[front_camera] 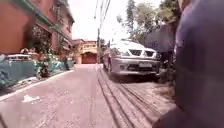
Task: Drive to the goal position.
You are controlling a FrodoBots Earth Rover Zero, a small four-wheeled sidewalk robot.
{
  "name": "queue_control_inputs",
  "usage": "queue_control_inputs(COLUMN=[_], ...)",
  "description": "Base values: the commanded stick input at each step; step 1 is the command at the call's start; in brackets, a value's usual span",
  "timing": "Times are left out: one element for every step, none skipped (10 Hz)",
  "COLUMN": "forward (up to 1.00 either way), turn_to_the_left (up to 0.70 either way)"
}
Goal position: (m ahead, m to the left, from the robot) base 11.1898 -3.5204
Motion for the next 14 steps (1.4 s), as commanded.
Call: queue_control_inputs(forward=[0.7, 0.7, 0.7, 0.7, 0.7, 0.7, 0.7, 0.7, 0.7, 0.7, 0.7, 0.7, 0.7, 0.7], turn_to_the_left=[0.0, 0.0, 0.02, 0.17, 0.33, 0.35, 0.35, 0.35, 0.22, 0.06, 0.0, 0.0, 0.0, 0.0])
